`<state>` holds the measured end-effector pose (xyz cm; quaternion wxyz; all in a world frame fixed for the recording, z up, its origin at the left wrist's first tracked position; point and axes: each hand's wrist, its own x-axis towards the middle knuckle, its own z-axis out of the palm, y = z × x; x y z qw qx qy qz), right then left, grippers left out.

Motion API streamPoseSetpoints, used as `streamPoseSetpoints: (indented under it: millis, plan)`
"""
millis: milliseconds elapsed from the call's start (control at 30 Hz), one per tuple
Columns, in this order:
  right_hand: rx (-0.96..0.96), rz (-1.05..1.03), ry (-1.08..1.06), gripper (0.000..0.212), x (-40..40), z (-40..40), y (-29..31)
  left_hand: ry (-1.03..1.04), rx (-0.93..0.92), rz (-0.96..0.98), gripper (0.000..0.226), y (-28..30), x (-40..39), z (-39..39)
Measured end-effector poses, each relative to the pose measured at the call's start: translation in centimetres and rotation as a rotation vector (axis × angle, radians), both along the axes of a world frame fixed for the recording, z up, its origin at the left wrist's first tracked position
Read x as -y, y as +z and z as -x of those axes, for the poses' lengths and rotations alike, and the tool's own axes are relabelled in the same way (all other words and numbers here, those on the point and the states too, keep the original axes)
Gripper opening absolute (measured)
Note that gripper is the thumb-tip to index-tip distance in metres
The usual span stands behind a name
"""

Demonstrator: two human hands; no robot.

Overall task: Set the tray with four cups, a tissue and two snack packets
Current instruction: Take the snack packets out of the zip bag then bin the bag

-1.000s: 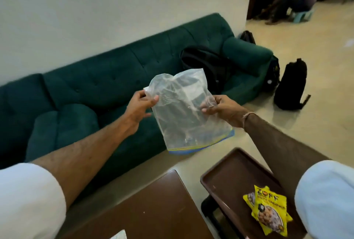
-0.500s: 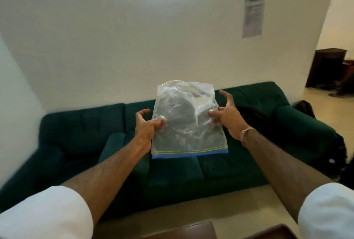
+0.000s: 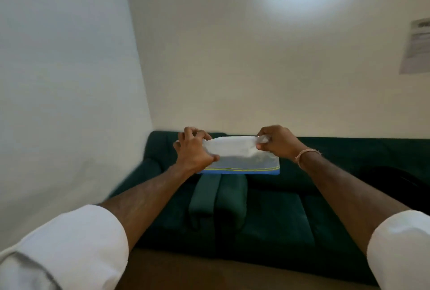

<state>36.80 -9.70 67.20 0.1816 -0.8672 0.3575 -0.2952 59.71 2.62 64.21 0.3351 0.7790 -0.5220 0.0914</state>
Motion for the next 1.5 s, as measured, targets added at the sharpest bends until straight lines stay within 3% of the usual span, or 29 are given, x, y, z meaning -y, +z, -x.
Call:
streamPoseSetpoints:
  millis: [167,267,333,400,467,533,600,700,733,900,1033,1133,1233,1333,1433,1500]
  plan:
    - [-0.225,0.083,0.174,0.024,-7.0,-10.3,1.7,-0.134,0.15,-0.18,0.064,2.2,-7.7,-6.8]
    - [-0.192,0.1,0.276,0.038,-10.8,-16.3,2.1,-0.259,-0.136,-0.275,0.031,3.1,-12.5,-10.9]
    - [-0.057,0.075,0.249,0.073,-13.9,-20.5,1.8,-0.227,-0.311,-0.221,0.015,2.7,-16.0,-14.5]
    - [0.065,0.036,0.147,0.107,-16.9,-23.9,1.1,-0.216,-0.545,-0.081,0.016,1.9,-19.3,-18.0]
    - [0.148,-0.159,0.141,0.126,-19.9,-27.4,-0.1,-0.245,-0.772,0.094,0.016,1.0,-22.9,-21.1]
    - [0.241,-0.586,0.268,0.134,-22.3,-30.6,-1.7,-0.299,-0.95,0.22,0.012,0.3,-26.1,-23.7]
    - [0.248,-0.922,0.406,0.122,-24.7,-33.8,-3.2,-0.34,-1.093,0.284,0.014,-0.8,-28.8,-26.4]
    - [0.24,-1.079,0.567,0.041,-28.0,-38.7,-4.8,-0.283,-1.17,0.346,0.015,-2.4,-31.8,-30.1]
    - [0.268,-1.102,0.59,0.027,-28.9,-40.4,-5.4,-0.252,-1.174,0.363,0.017,-2.9,-32.8,-31.4]
    - [0.294,-1.109,0.657,0.045,-31.3,-48.7,-8.5,-0.136,-1.204,0.4,0.029,-6.3,-36.9,-37.9]
    - [0.31,-1.13,0.703,0.033,-32.2,-55.7,-11.5,0.026,-1.24,0.438,0.032,-9.1,-39.1,-43.2]
    - [0.275,-1.119,0.739,0.013,-33.0,-61.1,-13.7,0.092,-1.424,0.518,0.033,-11.3,-40.6,-47.3]
    - [0.204,-1.078,0.71,0.025,-33.6,-65.7,-16.5,0.202,-1.627,0.66,0.032,-14.4,-42.6,-51.1]
    - [0.08,-0.976,0.742,0.052,-34.8,-69.7,-20.7,0.217,-1.694,0.427,0.054,-18.4,-44.8,-53.9]
    - [0.007,-0.992,0.696,0.049,-36.3,-72.7,-25.5,0.289,-1.616,0.227,0.043,-23.3,-46.0,-56.2]
    - [-0.027,-1.076,0.644,0.046,-37.1,-74.4,-29.3,0.422,-1.663,0.228,0.022,-27.3,-46.5,-58.3]
